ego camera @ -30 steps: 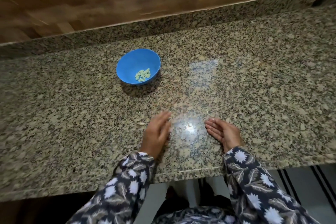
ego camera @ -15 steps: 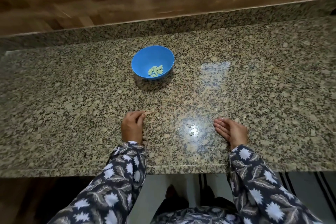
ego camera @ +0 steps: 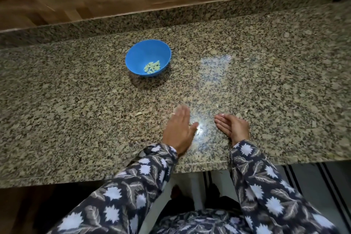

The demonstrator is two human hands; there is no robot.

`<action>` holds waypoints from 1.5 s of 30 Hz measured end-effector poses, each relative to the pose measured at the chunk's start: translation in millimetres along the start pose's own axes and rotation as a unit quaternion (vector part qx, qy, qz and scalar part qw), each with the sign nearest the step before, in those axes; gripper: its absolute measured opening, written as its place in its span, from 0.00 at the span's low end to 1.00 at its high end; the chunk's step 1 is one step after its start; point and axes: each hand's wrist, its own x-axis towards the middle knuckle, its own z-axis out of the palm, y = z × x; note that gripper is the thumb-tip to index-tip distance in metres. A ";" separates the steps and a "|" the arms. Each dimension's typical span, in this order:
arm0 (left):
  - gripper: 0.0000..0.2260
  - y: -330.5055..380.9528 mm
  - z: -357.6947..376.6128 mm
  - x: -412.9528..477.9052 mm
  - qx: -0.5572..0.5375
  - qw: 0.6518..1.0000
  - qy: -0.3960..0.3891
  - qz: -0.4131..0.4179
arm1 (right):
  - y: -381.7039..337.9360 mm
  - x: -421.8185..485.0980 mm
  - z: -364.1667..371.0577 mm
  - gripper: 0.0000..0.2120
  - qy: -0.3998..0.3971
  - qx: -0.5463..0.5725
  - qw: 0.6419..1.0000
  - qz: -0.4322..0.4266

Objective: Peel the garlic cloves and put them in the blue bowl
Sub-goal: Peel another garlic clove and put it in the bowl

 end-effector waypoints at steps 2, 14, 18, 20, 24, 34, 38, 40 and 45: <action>0.38 21.0 5.2 -4.8 -0.047 0.996 -0.030 0.069 | 0.0 -1.1 0.8 0.12 -0.006 0.006 1.000 0.003; 0.40 8.6 11.8 -24.7 0.029 0.997 -0.036 0.064 | -7.4 -5.4 -41.1 0.12 0.021 0.076 0.997 -0.019; 0.38 56.6 19.3 18.8 0.002 0.998 -0.016 0.061 | -12.6 -9.4 -51.8 0.12 0.040 0.086 0.995 -0.028; 0.37 70.4 21.6 44.6 -0.016 0.999 -0.008 0.037 | -11.3 -10.3 -56.6 0.11 0.047 0.095 0.994 -0.034; 0.32 84.0 13.1 75.6 0.008 0.991 -0.020 0.128 | -9.2 -9.6 -61.1 0.10 0.040 0.121 0.991 -0.031; 0.22 26.1 4.0 22.8 -0.041 0.937 -0.067 0.340 | -10.6 -11.3 -49.0 0.13 0.112 0.100 0.988 -0.037; 0.17 3.2 0.8 8.9 -0.046 0.941 -0.035 0.334 | -7.2 -14.4 -32.1 0.14 0.125 0.092 0.988 -0.016; 0.18 0.2 -7.0 1.0 -0.051 0.945 -0.038 0.322 | -2.7 -17.7 -21.6 0.14 0.124 0.088 0.988 -0.006; 0.18 -7.4 -16.8 -16.3 0.007 0.949 0.022 0.315 | 5.8 -25.5 -2.4 0.14 0.078 0.067 0.994 0.026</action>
